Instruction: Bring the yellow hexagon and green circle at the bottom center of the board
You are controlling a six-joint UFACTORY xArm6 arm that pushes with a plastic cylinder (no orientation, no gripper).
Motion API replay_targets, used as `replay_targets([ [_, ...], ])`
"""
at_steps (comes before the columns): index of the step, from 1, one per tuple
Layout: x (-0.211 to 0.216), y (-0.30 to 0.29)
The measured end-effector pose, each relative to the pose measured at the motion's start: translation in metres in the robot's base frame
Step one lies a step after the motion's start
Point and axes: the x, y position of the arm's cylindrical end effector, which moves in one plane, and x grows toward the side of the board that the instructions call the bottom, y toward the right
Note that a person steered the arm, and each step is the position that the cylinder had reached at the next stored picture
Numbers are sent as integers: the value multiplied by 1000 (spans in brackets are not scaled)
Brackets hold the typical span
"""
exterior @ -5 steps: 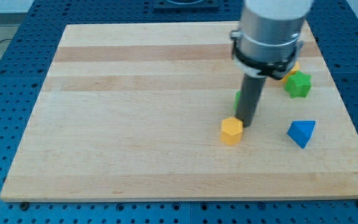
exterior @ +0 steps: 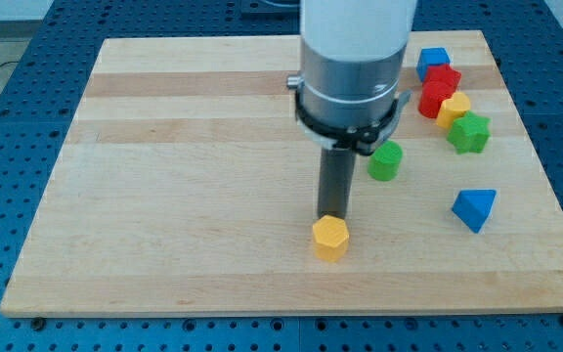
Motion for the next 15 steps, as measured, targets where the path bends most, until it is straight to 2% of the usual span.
replay_targets([
  [1, 8, -14],
  [3, -44, -9],
  [5, -44, 89],
  [6, -56, 130],
  [7, -91, 138],
  [8, -105, 117],
  [10, -54, 29],
  [12, -66, 42],
  [13, -52, 38],
  [15, -23, -38],
])
